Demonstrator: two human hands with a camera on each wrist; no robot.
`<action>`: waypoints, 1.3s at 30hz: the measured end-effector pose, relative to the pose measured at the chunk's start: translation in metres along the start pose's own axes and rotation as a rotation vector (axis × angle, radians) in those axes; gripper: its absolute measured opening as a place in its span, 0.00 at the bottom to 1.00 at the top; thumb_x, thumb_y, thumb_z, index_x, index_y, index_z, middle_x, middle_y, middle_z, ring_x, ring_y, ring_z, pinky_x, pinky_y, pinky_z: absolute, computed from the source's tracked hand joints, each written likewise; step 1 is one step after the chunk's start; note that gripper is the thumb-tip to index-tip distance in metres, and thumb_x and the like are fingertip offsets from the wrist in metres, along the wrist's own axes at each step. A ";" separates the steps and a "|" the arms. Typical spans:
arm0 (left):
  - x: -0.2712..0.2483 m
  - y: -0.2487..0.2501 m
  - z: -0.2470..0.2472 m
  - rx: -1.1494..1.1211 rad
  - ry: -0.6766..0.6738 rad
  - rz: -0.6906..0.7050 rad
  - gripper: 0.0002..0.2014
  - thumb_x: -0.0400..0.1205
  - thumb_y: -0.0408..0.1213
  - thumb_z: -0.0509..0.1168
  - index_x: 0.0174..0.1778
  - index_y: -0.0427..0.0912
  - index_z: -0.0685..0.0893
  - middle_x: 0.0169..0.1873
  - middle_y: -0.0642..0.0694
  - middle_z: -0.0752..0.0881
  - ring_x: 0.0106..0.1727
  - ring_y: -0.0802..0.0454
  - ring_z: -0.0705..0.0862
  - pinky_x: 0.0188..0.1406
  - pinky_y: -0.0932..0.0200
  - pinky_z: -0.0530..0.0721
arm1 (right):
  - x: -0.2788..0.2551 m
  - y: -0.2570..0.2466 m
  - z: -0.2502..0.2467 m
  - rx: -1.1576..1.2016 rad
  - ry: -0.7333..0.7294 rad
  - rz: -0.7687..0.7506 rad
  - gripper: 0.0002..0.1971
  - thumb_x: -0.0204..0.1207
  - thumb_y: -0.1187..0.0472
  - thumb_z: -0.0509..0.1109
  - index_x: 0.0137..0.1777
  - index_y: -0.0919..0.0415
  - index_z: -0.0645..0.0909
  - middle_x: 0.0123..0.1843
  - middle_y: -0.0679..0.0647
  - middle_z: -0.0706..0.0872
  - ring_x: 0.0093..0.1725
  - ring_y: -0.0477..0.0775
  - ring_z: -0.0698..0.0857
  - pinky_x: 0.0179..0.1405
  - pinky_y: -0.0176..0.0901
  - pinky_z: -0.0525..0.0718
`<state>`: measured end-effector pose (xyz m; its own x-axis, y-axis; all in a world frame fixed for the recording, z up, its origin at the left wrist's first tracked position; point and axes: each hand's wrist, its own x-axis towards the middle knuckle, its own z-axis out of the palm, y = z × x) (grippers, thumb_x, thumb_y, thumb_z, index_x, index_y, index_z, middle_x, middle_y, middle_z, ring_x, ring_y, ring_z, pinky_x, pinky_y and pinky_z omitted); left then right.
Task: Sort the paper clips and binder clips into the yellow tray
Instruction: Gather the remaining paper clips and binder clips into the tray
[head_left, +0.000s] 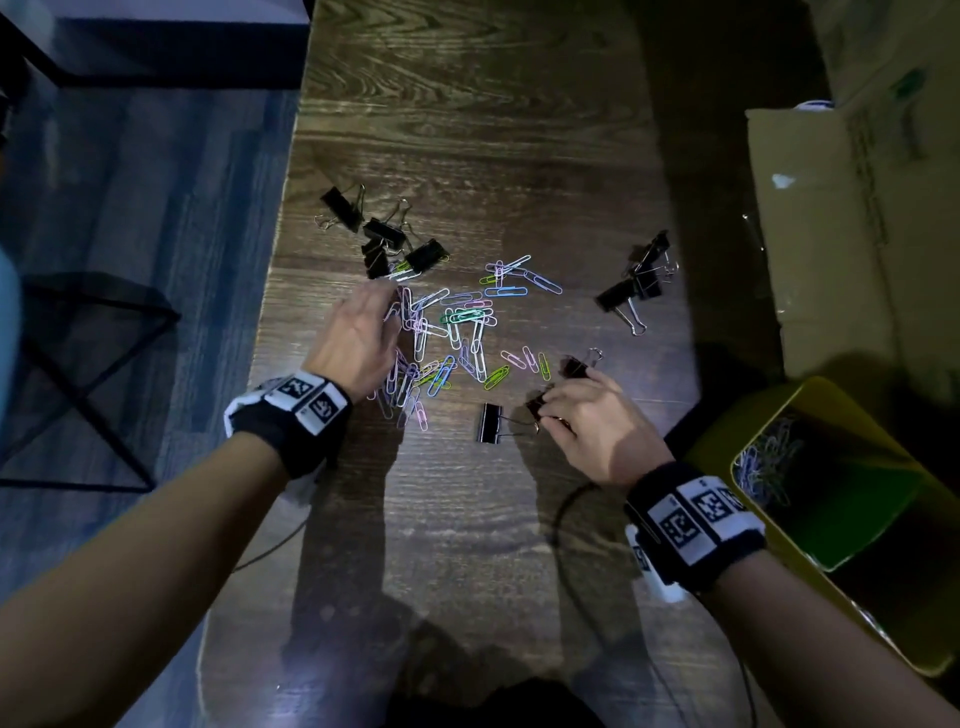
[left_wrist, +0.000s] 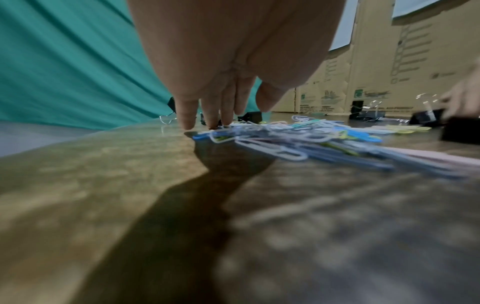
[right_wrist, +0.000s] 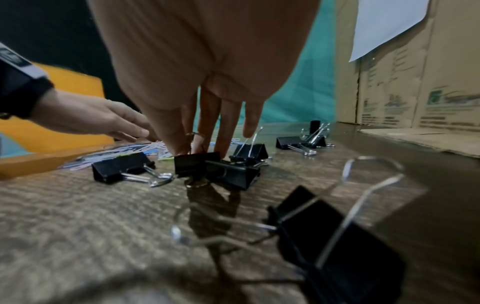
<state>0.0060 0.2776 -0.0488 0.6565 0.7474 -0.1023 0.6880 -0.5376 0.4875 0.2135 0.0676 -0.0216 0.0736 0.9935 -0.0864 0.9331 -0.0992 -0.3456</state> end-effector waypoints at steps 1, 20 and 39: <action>0.007 0.000 -0.003 -0.004 -0.009 -0.013 0.23 0.83 0.33 0.55 0.75 0.34 0.65 0.73 0.32 0.70 0.74 0.37 0.69 0.76 0.39 0.65 | -0.003 0.003 0.000 0.024 -0.008 0.024 0.07 0.66 0.59 0.70 0.38 0.55 0.90 0.41 0.50 0.91 0.46 0.53 0.90 0.65 0.59 0.73; 0.046 0.021 -0.018 0.212 -0.087 -0.003 0.30 0.80 0.41 0.61 0.77 0.48 0.57 0.67 0.32 0.70 0.63 0.31 0.74 0.59 0.36 0.78 | 0.133 -0.001 -0.031 -0.007 -0.356 0.207 0.33 0.80 0.52 0.63 0.83 0.51 0.55 0.85 0.61 0.49 0.83 0.65 0.50 0.80 0.67 0.56; 0.116 0.039 -0.036 -0.111 -0.013 -0.031 0.25 0.76 0.28 0.62 0.71 0.38 0.71 0.62 0.33 0.81 0.64 0.37 0.78 0.61 0.54 0.74 | 0.063 -0.055 -0.002 0.025 -0.379 0.303 0.36 0.81 0.46 0.61 0.84 0.50 0.48 0.85 0.63 0.42 0.83 0.71 0.43 0.81 0.66 0.46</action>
<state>0.0977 0.3580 -0.0103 0.6401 0.7573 -0.1296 0.6697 -0.4672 0.5772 0.1679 0.1358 -0.0062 0.2029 0.8301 -0.5194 0.8806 -0.3867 -0.2739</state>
